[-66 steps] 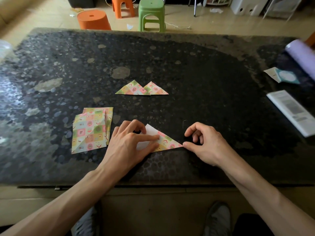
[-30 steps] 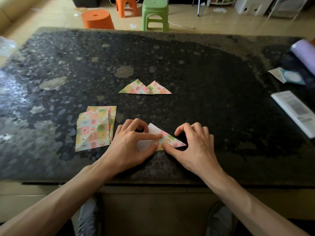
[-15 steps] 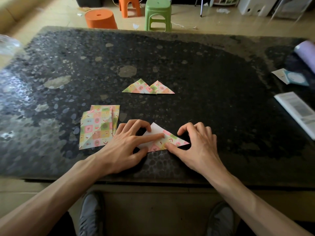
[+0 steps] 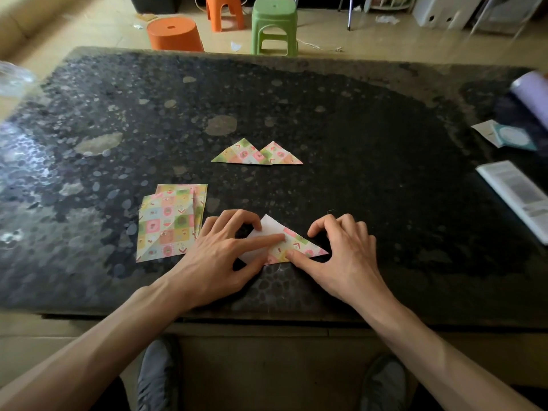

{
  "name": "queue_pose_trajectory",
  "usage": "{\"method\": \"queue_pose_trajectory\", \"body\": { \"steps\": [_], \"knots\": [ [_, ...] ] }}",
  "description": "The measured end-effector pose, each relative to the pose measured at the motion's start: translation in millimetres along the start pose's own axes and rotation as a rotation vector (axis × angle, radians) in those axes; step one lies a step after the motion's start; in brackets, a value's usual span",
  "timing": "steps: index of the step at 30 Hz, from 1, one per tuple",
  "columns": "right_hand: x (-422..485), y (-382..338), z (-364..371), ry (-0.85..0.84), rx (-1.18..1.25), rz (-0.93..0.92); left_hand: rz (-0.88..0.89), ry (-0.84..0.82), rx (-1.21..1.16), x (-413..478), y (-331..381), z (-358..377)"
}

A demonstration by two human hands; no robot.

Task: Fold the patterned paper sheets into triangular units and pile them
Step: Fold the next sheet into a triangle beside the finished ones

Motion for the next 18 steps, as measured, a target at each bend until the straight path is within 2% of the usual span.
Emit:
{"method": "queue_pose_trajectory", "body": {
  "steps": [10,18],
  "knots": [
    [-0.6,-1.8,1.3,0.008,-0.018,-0.001,-0.004,0.012,-0.035,3.0,-3.6,1.9],
    [-13.1,-20.8,0.4,0.165,-0.081,-0.036,-0.01,0.04,-0.035,2.2,-1.6,-0.4]
  ]
}}
Point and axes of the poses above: each hand's wrist, its own x-axis towards the middle knuckle, its own z-axis out of the palm, y = z × x, the point moved 9 cm from there along x, towards the middle knuckle, and after that the axes turned 12 degrees about y, right-handed, at the moved point
